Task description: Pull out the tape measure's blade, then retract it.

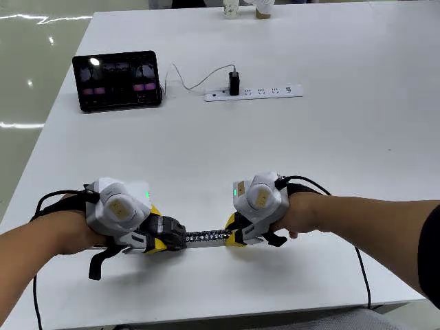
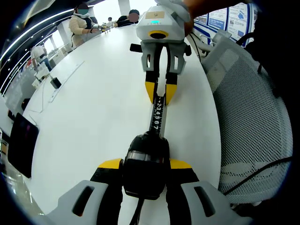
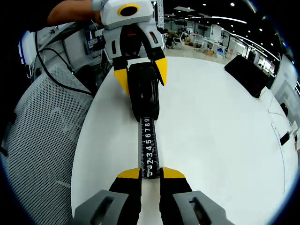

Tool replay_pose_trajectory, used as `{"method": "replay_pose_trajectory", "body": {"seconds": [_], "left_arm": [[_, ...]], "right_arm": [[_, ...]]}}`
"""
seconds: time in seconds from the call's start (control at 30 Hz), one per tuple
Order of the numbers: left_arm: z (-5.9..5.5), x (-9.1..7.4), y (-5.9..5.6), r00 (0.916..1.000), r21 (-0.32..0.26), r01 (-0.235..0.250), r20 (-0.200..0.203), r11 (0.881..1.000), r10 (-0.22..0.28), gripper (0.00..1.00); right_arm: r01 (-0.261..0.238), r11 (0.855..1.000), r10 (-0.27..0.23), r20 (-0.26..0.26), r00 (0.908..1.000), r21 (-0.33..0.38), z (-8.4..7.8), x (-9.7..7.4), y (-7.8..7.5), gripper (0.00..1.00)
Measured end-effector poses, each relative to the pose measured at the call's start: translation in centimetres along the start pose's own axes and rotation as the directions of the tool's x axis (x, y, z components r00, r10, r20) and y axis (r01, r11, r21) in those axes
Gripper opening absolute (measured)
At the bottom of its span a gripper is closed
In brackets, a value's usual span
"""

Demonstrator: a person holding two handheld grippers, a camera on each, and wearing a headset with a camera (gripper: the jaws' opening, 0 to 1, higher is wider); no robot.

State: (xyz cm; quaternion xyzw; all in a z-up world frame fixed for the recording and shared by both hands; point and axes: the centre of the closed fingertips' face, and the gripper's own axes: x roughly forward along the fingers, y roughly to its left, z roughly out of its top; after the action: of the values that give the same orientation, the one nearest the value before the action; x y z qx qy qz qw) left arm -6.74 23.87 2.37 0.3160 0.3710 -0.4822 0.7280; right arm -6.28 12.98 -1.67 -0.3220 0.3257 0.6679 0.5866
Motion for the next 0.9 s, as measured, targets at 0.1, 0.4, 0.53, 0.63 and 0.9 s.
{"method": "replay_pose_trajectory", "body": {"seconds": [0.1, 0.4, 0.53, 0.63, 0.9], "left_arm": [[0.0, 0.1, 0.0, 1.0000, 0.000, 0.000, 0.001, 1.000, 0.000, 0.29], [0.0, 0.1, 0.0, 1.0000, 0.000, 0.004, 0.003, 1.000, -0.004, 0.29], [0.0, 0.1, 0.0, 1.0000, -0.001, 0.004, 0.004, 1.000, -0.004, 0.30], [0.0, 0.1, 0.0, 1.0000, -0.001, 0.004, 0.004, 1.000, -0.004, 0.30], [-0.1, 0.2, 0.0, 1.0000, -0.003, 0.001, 0.005, 1.000, -0.001, 0.30]], "right_arm": [[0.000, 1.000, 0.000, 0.001, 1.0000, 0.003, -0.1, 0.0, 0.0, 0.11], [0.001, 1.000, -0.001, -0.005, 1.0000, -0.001, -0.6, -0.3, 0.0, 0.11], [0.003, 1.000, -0.003, -0.007, 1.0000, 0.000, -0.7, -0.4, 0.0, 0.11], [0.004, 1.000, -0.004, -0.009, 1.0000, -0.002, -0.8, -0.6, 0.1, 0.11], [0.006, 1.000, -0.006, -0.007, 1.0000, 0.000, -1.1, -0.9, 0.2, 0.11]]}}
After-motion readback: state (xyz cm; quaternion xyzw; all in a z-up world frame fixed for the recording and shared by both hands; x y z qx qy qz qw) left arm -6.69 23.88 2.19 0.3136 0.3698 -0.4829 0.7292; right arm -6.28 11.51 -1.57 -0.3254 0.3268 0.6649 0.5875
